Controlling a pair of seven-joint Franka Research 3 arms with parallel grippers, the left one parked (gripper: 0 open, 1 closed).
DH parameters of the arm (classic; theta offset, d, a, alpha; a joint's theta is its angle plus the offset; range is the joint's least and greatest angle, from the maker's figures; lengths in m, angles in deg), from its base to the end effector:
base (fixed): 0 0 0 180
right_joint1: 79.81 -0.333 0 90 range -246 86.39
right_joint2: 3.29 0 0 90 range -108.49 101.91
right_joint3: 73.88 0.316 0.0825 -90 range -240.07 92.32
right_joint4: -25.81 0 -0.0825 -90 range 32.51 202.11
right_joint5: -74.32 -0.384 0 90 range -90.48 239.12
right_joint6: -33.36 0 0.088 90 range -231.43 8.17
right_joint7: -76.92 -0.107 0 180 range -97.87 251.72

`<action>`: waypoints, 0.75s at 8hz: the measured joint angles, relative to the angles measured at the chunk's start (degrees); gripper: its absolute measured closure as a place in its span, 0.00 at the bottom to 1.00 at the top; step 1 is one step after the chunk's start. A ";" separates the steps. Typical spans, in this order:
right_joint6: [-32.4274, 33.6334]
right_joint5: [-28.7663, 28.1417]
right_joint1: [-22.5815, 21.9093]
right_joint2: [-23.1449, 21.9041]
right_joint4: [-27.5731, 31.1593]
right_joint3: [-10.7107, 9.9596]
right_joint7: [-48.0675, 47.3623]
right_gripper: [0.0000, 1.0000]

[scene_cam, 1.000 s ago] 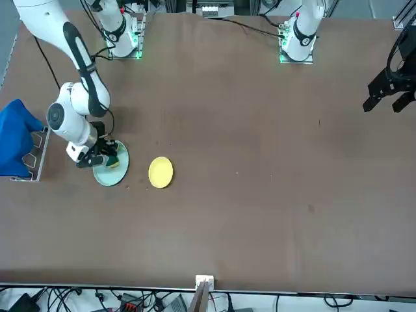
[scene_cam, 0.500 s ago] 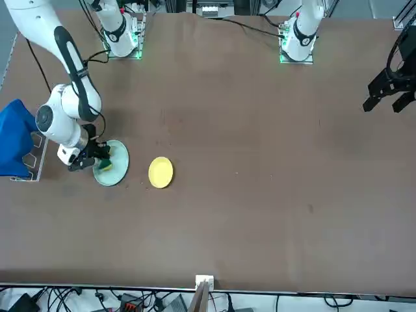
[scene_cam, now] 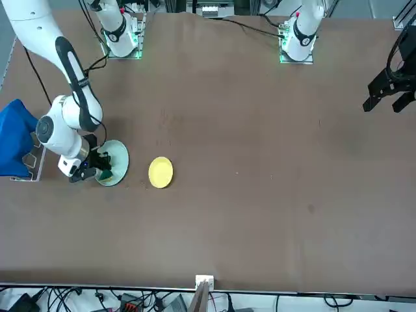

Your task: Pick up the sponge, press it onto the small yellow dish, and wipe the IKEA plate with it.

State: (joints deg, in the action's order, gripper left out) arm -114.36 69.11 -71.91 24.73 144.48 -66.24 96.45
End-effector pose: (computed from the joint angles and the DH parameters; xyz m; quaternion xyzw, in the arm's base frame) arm 0.5915 -0.0047 0.1945 -0.9910 -0.1214 -0.0195 0.0533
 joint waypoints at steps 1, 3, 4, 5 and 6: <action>-0.16 0.00 -0.05 0.43 -0.53 1.10 -1.63 0.91; -0.25 -0.50 -1.33 0.89 -1.09 2.65 -5.68 0.91; -0.25 -0.99 -2.45 0.89 -1.09 2.78 -7.64 0.91; -0.22 -1.03 -3.00 0.72 -0.90 2.71 -9.02 0.91; -0.28 -1.04 -3.00 0.52 -0.50 2.79 -9.50 0.91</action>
State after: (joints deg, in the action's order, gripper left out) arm -114.64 68.07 -74.91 25.25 143.98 -63.46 86.95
